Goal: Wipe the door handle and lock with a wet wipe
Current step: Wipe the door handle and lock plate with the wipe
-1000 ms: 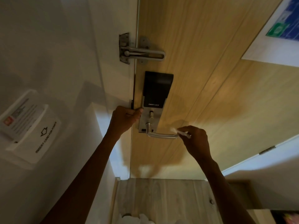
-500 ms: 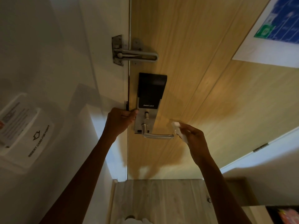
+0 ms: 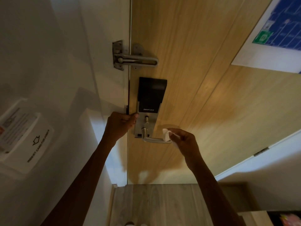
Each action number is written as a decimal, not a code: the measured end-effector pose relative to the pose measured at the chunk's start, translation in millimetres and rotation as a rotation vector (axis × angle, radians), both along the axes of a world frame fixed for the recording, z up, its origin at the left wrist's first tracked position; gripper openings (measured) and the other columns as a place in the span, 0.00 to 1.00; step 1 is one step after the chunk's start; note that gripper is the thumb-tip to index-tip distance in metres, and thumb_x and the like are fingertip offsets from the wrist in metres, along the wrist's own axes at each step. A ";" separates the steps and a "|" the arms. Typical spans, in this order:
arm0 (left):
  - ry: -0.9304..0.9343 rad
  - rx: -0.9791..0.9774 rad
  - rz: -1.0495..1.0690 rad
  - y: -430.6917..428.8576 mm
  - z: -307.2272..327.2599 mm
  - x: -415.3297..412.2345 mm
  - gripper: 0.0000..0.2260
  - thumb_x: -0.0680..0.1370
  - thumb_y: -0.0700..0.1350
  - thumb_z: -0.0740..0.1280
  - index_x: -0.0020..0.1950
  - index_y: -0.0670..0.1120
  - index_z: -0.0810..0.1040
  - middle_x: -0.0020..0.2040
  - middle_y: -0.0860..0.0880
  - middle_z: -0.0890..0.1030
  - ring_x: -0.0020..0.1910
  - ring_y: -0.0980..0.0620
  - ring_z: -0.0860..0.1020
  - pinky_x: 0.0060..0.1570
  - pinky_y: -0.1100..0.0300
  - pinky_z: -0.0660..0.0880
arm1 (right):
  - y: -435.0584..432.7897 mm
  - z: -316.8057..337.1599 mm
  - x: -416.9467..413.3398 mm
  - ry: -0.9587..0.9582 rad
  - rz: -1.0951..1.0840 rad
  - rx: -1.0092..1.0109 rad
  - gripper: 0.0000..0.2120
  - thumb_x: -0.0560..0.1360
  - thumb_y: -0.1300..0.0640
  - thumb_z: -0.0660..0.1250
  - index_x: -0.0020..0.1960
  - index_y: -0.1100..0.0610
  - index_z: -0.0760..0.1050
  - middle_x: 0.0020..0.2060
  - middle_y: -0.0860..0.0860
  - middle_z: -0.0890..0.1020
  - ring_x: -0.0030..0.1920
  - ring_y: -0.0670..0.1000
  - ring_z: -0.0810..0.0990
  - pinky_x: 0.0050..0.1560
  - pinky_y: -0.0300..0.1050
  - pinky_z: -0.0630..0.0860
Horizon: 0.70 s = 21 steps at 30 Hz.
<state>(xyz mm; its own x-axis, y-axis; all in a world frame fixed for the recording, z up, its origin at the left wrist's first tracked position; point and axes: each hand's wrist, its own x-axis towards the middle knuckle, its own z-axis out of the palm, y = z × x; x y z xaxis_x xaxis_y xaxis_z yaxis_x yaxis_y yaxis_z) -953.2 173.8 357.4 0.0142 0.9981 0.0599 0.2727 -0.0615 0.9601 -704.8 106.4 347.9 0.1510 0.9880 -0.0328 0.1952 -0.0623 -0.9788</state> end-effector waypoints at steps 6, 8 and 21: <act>0.027 0.010 0.009 -0.7 0.5 1.5 0.12 0.75 0.52 0.70 0.42 0.44 0.85 0.35 0.47 0.85 0.41 0.52 0.85 0.53 0.51 0.81 | 5.9 -1.7 0.0 -0.709 0.064 0.198 0.09 0.77 0.54 0.67 0.53 0.53 0.83 0.48 0.50 0.84 0.45 0.44 0.78 0.46 0.31 0.70; 0.000 -0.002 0.020 -1.8 1.9 2.3 0.12 0.75 0.51 0.71 0.45 0.42 0.85 0.37 0.45 0.86 0.42 0.50 0.85 0.53 0.50 0.81 | 3.8 -1.5 2.1 -0.908 0.113 0.286 0.09 0.77 0.54 0.66 0.53 0.52 0.82 0.46 0.51 0.84 0.45 0.48 0.78 0.46 0.37 0.70; -0.054 0.003 -0.004 -1.2 -1.3 0.6 0.12 0.75 0.49 0.71 0.46 0.40 0.84 0.35 0.48 0.84 0.43 0.49 0.85 0.52 0.52 0.80 | 6.7 -10.3 35.8 -1.195 0.252 0.332 0.07 0.73 0.57 0.71 0.51 0.53 0.83 0.46 0.51 0.84 0.47 0.51 0.79 0.49 0.46 0.77</act>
